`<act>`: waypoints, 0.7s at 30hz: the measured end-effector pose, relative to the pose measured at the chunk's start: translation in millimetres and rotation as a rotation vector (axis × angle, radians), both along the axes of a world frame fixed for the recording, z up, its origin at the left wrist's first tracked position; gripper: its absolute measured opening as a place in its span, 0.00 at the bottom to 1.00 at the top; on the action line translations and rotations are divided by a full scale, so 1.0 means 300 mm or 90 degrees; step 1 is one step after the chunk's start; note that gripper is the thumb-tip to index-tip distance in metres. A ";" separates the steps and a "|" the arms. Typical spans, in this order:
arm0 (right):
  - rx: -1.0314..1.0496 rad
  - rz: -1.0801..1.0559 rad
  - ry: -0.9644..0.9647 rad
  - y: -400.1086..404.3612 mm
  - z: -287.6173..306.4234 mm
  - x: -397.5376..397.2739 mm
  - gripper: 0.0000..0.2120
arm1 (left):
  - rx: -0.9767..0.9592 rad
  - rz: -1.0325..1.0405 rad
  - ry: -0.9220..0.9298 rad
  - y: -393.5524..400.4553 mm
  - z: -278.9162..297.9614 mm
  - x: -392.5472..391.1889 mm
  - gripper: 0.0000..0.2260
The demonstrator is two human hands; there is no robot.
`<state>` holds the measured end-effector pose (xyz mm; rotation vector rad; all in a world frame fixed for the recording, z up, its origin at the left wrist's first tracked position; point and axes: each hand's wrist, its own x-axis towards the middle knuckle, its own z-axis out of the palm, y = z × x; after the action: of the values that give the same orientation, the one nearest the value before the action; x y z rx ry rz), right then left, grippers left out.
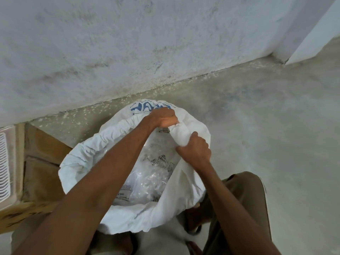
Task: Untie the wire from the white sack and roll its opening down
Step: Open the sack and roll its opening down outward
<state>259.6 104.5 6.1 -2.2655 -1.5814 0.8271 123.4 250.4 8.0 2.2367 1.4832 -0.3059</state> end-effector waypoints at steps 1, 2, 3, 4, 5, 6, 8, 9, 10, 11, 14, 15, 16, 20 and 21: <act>0.003 -0.004 0.012 -0.012 -0.006 0.000 0.23 | -0.016 -0.020 0.009 -0.006 -0.001 0.009 0.16; -0.004 -0.006 0.053 -0.013 -0.006 0.006 0.18 | -0.014 -0.041 0.002 -0.017 -0.003 0.009 0.16; -0.021 -0.003 0.118 -0.007 -0.003 0.015 0.15 | -0.001 -0.065 -0.025 -0.035 0.001 0.005 0.14; -0.045 -0.003 0.186 0.007 0.002 0.032 0.13 | 0.008 -0.089 -0.071 -0.054 0.004 -0.002 0.13; -0.064 -0.013 0.256 0.022 0.014 0.052 0.13 | 0.003 -0.110 -0.129 -0.077 0.011 -0.007 0.13; -0.092 -0.025 0.324 0.034 0.033 0.070 0.15 | -0.014 -0.120 -0.174 -0.097 0.014 -0.012 0.12; -0.142 -0.022 0.405 0.049 0.055 0.098 0.19 | -0.023 -0.120 -0.182 -0.124 0.023 -0.012 0.11; -0.135 0.001 0.404 0.050 0.056 0.100 0.18 | -0.004 -0.118 -0.156 -0.129 0.031 -0.008 0.12; -0.101 0.021 0.379 0.042 0.054 0.091 0.18 | 0.026 -0.115 -0.121 -0.130 0.041 0.000 0.12; -0.066 0.034 0.306 0.032 0.033 0.072 0.21 | 0.051 -0.110 -0.088 -0.133 0.053 0.010 0.13; 0.039 -0.028 -0.022 -0.062 -0.038 -0.002 0.38 | 0.065 -0.042 -0.045 -0.136 0.083 0.042 0.17; 0.062 -0.070 -0.043 -0.101 -0.045 -0.018 0.39 | 0.059 -0.025 -0.037 -0.137 0.091 0.052 0.16; 0.054 -0.105 0.001 -0.128 -0.044 -0.025 0.37 | 0.045 -0.021 -0.023 -0.136 0.095 0.059 0.16; 0.000 -0.167 0.228 -0.138 -0.041 0.002 0.25 | 0.000 -0.087 -0.064 -0.176 0.113 0.062 0.11; -0.003 -0.179 0.266 -0.129 -0.032 0.014 0.26 | -0.011 -0.107 -0.112 -0.197 0.119 0.060 0.11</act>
<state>263.8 65.9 -3.6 -2.0744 -1.0511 1.1286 141.3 191.4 43.5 2.3135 1.2010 -0.1681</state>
